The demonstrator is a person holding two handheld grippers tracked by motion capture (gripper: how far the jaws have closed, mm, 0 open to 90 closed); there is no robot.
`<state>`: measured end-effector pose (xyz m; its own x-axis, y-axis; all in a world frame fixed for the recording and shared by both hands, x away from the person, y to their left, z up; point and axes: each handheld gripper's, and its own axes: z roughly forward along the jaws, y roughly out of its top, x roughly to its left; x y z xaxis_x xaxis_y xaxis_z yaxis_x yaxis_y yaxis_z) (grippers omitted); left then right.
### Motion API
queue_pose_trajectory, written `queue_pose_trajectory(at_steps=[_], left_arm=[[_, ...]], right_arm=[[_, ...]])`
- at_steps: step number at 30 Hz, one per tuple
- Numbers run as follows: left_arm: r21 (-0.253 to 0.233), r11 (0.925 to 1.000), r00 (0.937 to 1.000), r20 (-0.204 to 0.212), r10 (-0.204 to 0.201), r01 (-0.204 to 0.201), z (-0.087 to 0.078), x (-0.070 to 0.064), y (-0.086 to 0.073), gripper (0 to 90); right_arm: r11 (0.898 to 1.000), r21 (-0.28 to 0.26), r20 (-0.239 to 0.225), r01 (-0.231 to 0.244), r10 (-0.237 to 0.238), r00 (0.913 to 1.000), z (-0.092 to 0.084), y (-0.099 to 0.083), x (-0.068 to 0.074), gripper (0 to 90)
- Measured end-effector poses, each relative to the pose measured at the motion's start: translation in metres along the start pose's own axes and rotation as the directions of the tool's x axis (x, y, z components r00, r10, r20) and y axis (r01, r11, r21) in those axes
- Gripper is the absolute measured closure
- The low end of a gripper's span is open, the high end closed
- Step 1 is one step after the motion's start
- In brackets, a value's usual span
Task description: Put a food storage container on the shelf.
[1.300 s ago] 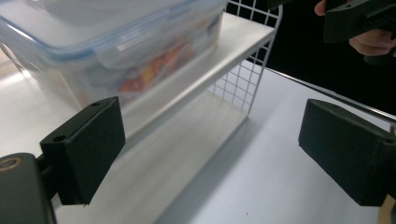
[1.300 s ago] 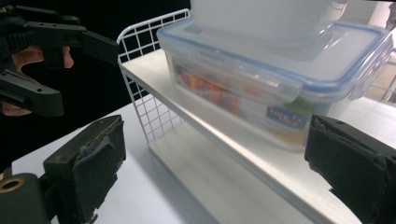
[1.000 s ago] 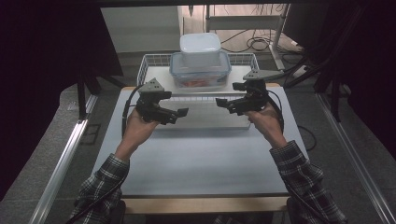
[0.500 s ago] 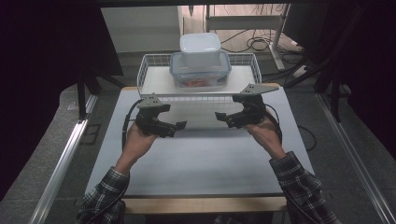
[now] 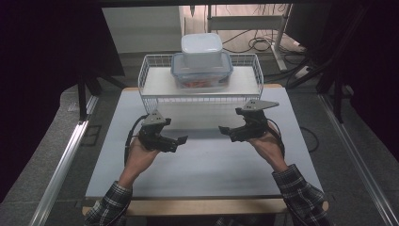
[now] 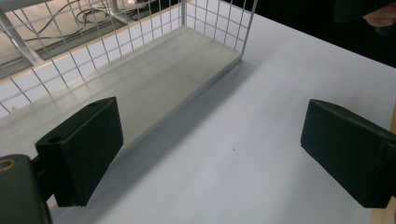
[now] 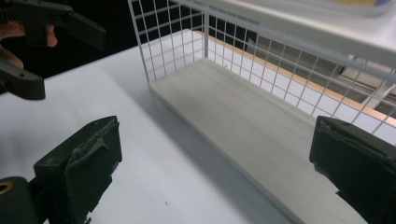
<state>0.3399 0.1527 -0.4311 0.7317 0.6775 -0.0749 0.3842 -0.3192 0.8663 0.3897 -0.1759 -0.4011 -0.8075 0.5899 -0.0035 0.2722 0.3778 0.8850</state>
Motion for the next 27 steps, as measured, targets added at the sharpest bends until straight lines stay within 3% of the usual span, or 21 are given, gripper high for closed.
queue_pose_trajectory(at_steps=[2, 6, 15, 27], left_arm=[[0.02, 0.9998, 1.0, -0.001, 0.009, -0.008, 0.001, 0.0, -0.005, 5.2], [0.022, 0.9997, 1.0, 0.003, -0.003, 0.002, -0.001, -0.002, -0.015, 5.3], [0.028, 0.9996, 1.0, -0.007, -0.005, 0.005, -0.008, -0.012, -0.028, 5.2], [0.031, 0.9993, 0.9995, -0.023, -0.022, 0.023, -0.014, -0.018, -0.047, 4.6]], right_arm=[[1.0, -0.014, 0.0, -0.003, 0.003, 1.0, -0.003, -0.005, 0.002, 2.2], [1.0, -0.011, 0.008, 0.011, -0.011, 0.9999, -0.009, -0.014, 0.006, 0.5], [1.0, -0.008, 0.005, -0.005, 0.005, 1.0, -0.021, -0.023, 0.012, 0.0], [0.999, 0.033, 0.039, -0.042, 0.04, 0.9984, -0.033, -0.053, 0.011, 0.1]])
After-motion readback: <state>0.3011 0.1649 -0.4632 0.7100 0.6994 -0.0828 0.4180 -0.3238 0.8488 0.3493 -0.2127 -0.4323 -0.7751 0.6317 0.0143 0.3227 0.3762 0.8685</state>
